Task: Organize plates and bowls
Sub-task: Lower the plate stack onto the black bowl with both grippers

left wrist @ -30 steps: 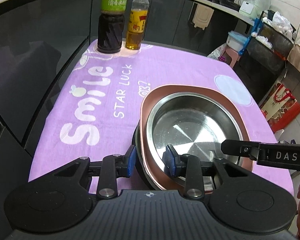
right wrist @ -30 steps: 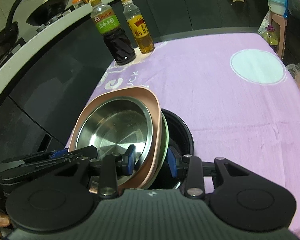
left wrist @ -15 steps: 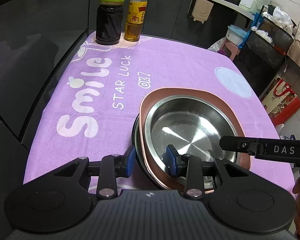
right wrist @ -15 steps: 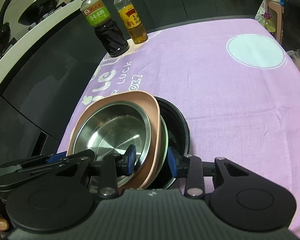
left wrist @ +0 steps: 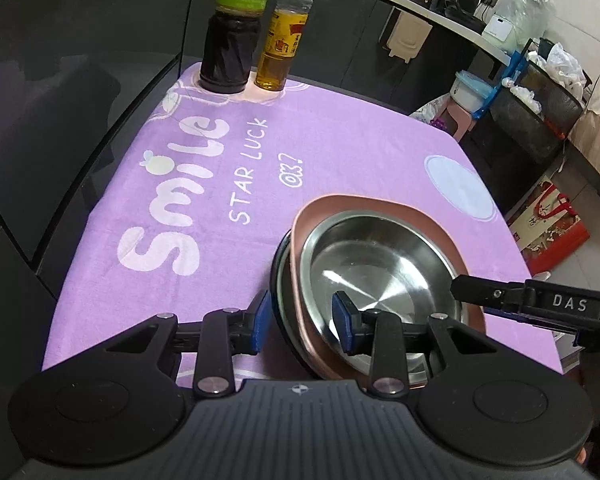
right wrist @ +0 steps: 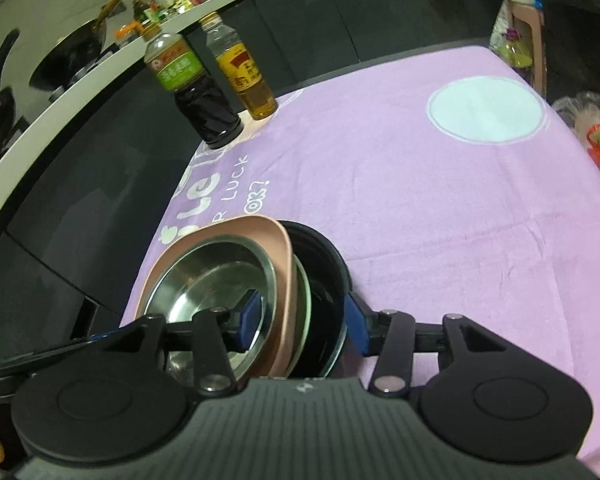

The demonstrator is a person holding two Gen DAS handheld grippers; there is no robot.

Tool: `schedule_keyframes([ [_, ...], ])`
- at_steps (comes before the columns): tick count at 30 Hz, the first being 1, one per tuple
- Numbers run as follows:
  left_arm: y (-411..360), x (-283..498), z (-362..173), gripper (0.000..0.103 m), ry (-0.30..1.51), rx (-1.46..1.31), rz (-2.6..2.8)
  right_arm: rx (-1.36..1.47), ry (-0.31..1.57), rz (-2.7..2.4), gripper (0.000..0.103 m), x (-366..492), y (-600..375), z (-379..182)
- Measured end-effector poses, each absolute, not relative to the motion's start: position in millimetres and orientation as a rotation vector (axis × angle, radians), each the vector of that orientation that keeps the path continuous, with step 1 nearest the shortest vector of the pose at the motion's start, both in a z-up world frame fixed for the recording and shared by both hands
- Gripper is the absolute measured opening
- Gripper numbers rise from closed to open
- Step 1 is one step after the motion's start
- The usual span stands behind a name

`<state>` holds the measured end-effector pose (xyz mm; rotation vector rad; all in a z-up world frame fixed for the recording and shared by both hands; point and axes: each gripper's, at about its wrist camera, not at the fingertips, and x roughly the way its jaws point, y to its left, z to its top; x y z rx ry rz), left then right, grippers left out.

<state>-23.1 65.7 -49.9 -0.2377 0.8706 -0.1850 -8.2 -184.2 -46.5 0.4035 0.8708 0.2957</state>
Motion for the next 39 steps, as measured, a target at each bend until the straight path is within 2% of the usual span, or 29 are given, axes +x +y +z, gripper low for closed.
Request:
schedule_keyframes([
  [9,73.2,-18.3,-61.5,0.033,0.899,-0.325,-0.209,0.449,0.897,0.305,0.054,-6.6,-186.4,-52.8],
  [13,73.0,-14.0,-67.4,0.039,0.921,-0.341,-0.214,0.463,0.908,0.305,0.055,-4.6,-188.1,-55.5],
  [16,74.1,-10.1,-71.8,0.04,0.933,-0.364,-0.217,0.471,0.918,0.31,0.056,-2.6,-188.7,-58.6],
  [29,73.8,-1.5,-78.2,0.046,0.916,-0.396,-0.256,0.482,0.96,0.339,0.056,9.9,-185.3,-71.4],
  [39,66.2,-2.7,-74.6,0.046,0.893,-0.325,-0.261,0.398,0.94,0.346,0.056,7.6,-177.8,-65.6],
])
